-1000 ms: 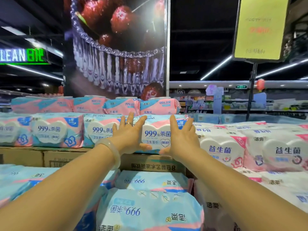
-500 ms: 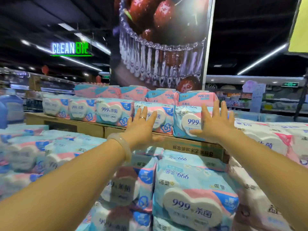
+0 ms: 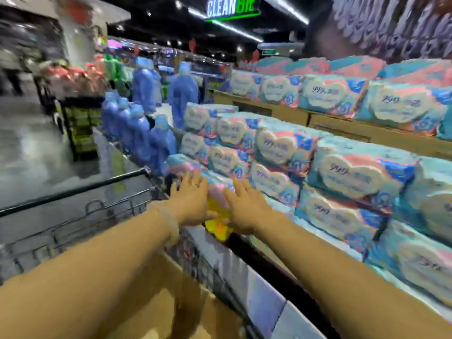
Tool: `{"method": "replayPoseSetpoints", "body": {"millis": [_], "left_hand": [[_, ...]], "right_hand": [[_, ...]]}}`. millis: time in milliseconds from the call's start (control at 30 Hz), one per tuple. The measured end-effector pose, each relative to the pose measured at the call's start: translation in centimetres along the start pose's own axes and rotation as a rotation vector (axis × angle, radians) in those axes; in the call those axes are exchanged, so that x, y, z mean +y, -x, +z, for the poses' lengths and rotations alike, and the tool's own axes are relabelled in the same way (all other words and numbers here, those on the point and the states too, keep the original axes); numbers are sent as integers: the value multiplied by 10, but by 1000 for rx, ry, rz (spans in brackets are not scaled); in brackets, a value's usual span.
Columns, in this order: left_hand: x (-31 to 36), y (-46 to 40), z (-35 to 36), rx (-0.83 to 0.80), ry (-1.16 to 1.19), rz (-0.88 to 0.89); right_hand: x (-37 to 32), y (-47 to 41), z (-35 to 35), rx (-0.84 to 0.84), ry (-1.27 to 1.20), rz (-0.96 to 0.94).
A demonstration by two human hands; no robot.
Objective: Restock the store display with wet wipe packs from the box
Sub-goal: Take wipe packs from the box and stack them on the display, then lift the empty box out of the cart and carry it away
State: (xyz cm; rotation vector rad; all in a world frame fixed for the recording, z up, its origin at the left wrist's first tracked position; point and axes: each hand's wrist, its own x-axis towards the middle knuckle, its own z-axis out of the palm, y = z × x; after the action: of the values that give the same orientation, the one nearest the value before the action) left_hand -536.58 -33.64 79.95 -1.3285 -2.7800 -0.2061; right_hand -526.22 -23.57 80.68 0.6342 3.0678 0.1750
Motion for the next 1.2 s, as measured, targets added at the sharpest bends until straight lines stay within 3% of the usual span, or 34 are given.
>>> {"method": "replayPoseSetpoints", "body": {"millis": [200,433,667,967,1067,1167,1200], "left_hand": [[-86,85,96,-327,73,-248],[-106,109,179,-488,187,-412],[-118,104,248,-495,375,-673],[-125,136,329,-173,782,-1512],[-139,144,355,-101,911,-1583],[-144,148,371,-110,861,-1565],[-144,149,377,-106,826,-1541]], "right_hand": [[-106,9,118,-352,-60,-107],[-146,2,195,-562,-102,-186],[-133,-46,256,-676,-130,-220],[-97,-120,350,-678,-244,-59],[-94,-143,381,-748,-396,39],[-96,-148,401,-879,-654,209],[-99,-146,405,-888,-630,247]]}}
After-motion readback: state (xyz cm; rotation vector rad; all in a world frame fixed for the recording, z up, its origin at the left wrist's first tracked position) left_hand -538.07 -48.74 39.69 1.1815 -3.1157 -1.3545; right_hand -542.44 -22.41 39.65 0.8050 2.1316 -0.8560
